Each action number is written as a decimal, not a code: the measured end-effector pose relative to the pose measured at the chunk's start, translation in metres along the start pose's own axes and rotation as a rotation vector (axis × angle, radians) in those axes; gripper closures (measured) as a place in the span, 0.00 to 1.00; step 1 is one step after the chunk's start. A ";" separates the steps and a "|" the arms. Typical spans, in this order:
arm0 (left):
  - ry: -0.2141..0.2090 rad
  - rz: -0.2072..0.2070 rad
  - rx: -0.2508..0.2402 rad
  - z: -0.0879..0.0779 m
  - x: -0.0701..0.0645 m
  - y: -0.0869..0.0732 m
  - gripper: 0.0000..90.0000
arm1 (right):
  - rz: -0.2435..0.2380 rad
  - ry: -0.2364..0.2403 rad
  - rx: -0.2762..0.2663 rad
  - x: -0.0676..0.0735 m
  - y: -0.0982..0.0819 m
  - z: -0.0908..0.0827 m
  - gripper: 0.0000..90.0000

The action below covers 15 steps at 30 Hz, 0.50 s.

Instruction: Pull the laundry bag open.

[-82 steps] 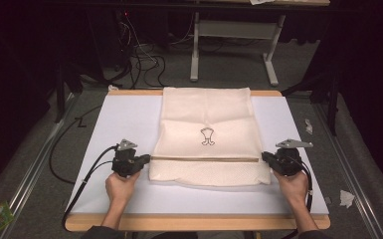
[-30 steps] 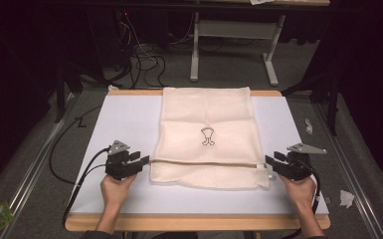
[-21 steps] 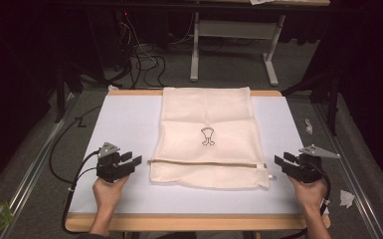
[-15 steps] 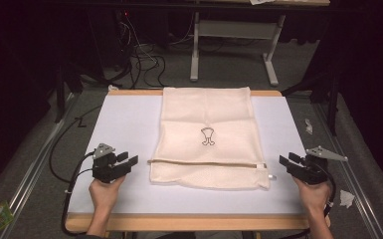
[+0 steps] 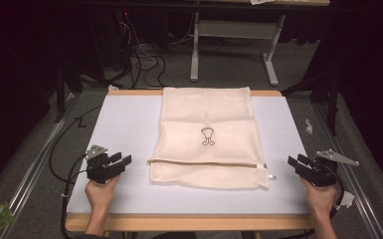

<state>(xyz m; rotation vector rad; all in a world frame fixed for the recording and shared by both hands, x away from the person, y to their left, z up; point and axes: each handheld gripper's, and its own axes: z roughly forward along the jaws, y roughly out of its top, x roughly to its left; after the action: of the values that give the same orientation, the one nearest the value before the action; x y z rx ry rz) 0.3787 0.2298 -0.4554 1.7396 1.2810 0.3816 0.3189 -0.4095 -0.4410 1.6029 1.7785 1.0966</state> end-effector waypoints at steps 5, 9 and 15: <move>0.011 -0.010 0.003 0.002 0.003 -0.002 0.57 | 0.016 -0.009 0.000 -0.005 -0.003 0.001 0.60; 0.020 -0.022 0.005 0.005 0.005 -0.002 0.56 | 0.031 -0.018 0.003 -0.009 -0.008 0.003 0.60; 0.047 -0.013 0.018 0.013 0.006 -0.004 0.56 | 0.043 -0.036 0.010 -0.014 -0.013 0.008 0.60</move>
<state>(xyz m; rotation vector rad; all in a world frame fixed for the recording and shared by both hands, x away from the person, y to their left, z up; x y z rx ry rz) 0.3877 0.2286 -0.4672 1.7457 1.3323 0.4066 0.3202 -0.4211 -0.4582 1.6632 1.7363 1.0732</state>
